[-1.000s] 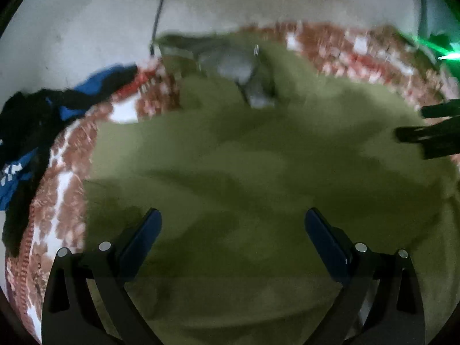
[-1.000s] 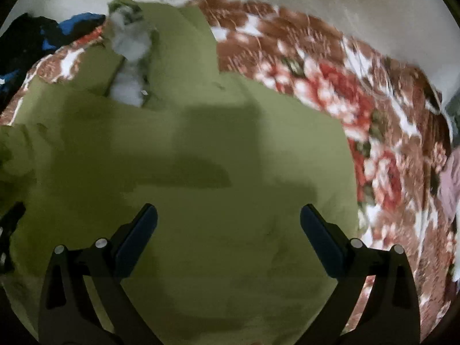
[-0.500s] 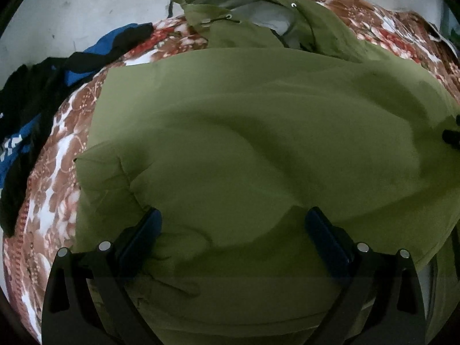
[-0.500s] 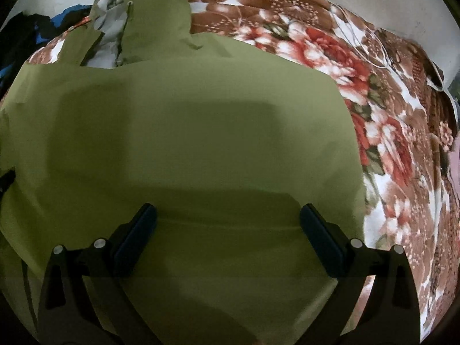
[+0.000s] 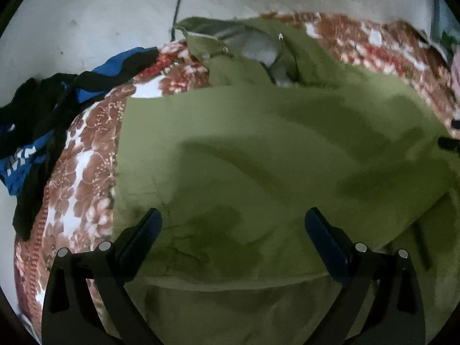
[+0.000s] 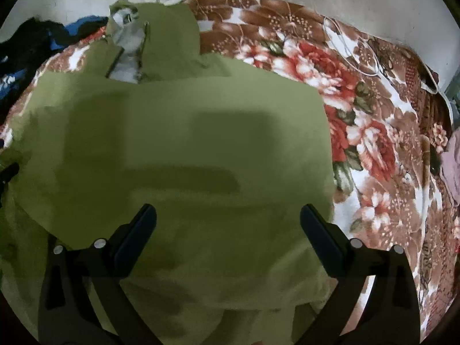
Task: Fold large clothes
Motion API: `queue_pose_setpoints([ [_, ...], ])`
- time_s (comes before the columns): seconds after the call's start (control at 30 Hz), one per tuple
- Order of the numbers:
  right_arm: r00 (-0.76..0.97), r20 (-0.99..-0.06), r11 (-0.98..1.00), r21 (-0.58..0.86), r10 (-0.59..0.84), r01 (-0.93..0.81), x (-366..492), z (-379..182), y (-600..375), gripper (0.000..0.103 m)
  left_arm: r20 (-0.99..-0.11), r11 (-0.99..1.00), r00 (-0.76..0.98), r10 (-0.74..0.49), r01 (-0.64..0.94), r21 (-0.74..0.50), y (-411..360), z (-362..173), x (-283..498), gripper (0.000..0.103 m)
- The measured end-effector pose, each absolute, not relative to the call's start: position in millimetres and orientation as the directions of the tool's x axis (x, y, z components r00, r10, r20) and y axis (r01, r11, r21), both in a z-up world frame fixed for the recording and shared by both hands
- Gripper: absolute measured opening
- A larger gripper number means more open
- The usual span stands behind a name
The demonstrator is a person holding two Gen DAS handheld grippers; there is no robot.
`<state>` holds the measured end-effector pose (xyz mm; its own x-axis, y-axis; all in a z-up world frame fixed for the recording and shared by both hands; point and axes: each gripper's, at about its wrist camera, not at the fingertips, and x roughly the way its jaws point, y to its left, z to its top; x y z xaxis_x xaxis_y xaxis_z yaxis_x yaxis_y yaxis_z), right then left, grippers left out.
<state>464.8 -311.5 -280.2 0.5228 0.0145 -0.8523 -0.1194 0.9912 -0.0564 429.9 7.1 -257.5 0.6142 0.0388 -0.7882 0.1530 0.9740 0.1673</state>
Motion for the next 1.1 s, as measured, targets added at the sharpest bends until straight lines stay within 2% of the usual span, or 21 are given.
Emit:
queue_pose_setpoints([
  [0.17, 0.529, -0.841, 0.992, 0.076, 0.116, -0.096, 481, -231, -307, 0.098, -0.751, 0.966, 0.660, 0.037, 0.169, 0.197, 7, -214, 442, 0.098],
  [0.4, 0.582, -0.805, 0.985, 0.012, 0.113, -0.174, 544, -187, -271, 0.098, -0.727, 0.966, 0.687, 0.007, 0.184, 0.183, 34, -172, 514, 0.098],
  [0.6, 0.611, -0.779, 0.967, -0.026, 0.140, -0.255, 631, -181, -250, 0.098, -0.716, 0.955, 0.698, 0.011, 0.205, 0.215, 61, -180, 598, 0.098],
  [0.83, 0.621, -0.765, 0.950, -0.040, 0.170, -0.310, 741, -196, -224, 0.098, -0.706, 0.948, 0.708, -0.034, 0.248, 0.202, 79, -216, 702, 0.096],
  [1.03, 0.603, -0.765, 0.927, -0.021, 0.227, -0.375, 817, -212, -189, 0.098, -0.725, 0.957, 0.674, -0.143, 0.282, 0.074, 75, -233, 783, 0.091],
  [1.07, 0.589, -0.773, 0.924, -0.009, 0.237, -0.383, 827, -216, -184, 0.093, -0.725, 0.954, 0.673, -0.148, 0.291, 0.076, 72, -235, 791, 0.091],
  [1.1, 0.565, -0.788, 0.922, 0.009, 0.245, -0.387, 838, -223, -180, 0.082, -0.737, 0.947, 0.654, -0.169, 0.316, 0.064, 67, -238, 802, 0.091],
])
